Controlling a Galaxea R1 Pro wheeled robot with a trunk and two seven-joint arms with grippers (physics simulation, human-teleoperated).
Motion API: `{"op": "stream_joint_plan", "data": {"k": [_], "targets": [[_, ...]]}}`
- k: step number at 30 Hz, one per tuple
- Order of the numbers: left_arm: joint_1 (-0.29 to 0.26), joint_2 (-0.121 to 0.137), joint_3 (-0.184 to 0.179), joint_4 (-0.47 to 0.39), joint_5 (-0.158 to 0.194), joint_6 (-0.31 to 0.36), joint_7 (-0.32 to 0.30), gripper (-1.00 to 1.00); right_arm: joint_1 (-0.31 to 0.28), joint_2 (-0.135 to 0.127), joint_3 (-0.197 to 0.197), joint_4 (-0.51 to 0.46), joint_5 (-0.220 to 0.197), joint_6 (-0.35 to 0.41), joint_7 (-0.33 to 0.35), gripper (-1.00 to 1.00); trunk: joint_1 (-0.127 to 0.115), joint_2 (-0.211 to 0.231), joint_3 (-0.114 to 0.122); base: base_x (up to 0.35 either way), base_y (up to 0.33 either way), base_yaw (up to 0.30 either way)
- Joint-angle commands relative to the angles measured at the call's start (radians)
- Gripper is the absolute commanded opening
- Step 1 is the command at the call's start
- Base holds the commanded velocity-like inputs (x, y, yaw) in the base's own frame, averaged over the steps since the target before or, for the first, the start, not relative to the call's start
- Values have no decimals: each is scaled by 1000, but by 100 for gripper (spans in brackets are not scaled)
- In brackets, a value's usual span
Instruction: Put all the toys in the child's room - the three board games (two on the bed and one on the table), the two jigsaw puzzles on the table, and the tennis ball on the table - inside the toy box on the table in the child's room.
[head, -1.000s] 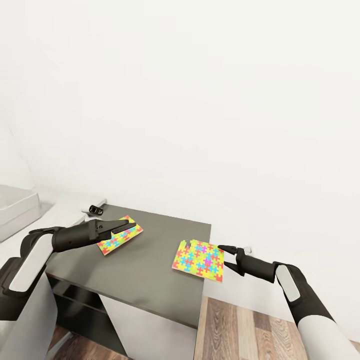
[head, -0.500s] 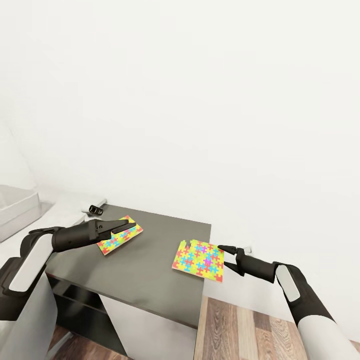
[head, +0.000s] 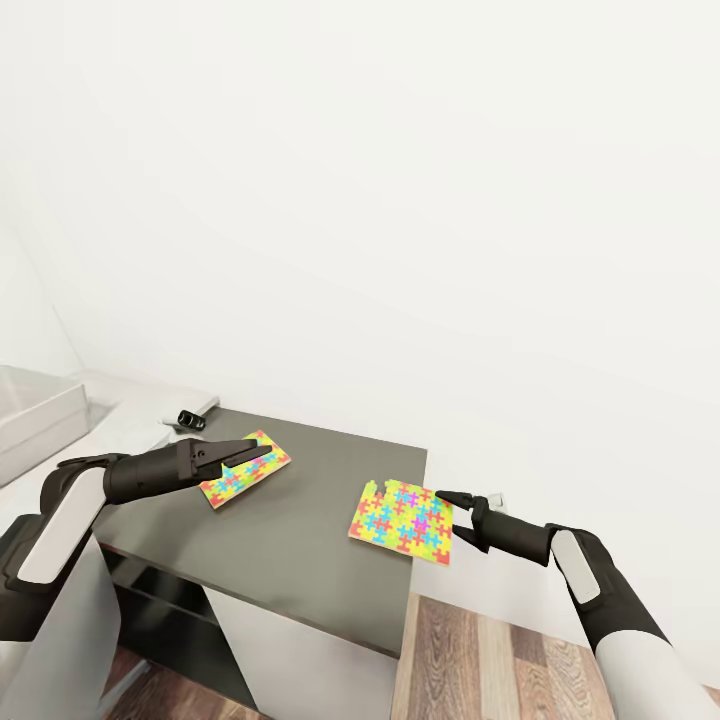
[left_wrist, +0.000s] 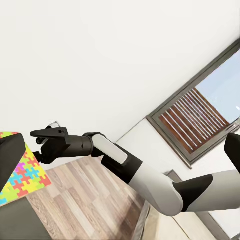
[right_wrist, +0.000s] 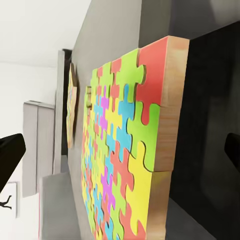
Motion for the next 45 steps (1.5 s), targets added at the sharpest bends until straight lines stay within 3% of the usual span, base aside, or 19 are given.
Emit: {"op": "stream_joint_plan", "data": {"k": [1,5,6,18,45], "targets": [[-1,1,-1,0,1,3,-3,100,-1,0,-3,0,6,4,6,100,0,0,-1,0,0,6],[-1,1,-1,0,1,3,-3,100,-1,0,-3,0,6,4,7,100,0,0,-1,0,0,3],[-1,1,-1,0,1,3,-3,100,-1,0,-3,0,6,4,7,-100,0,0,-1,0,0,2],[-1,1,0,0,1,3,-3,100,-1,0,-4,0,6,6,9,-100,0,0,-1,0,0,0],[-1,1,4,0,1,3,-3,100,-1,0,-3,1,6,6,9,-100,-104,189,84,0,0,0]]}}
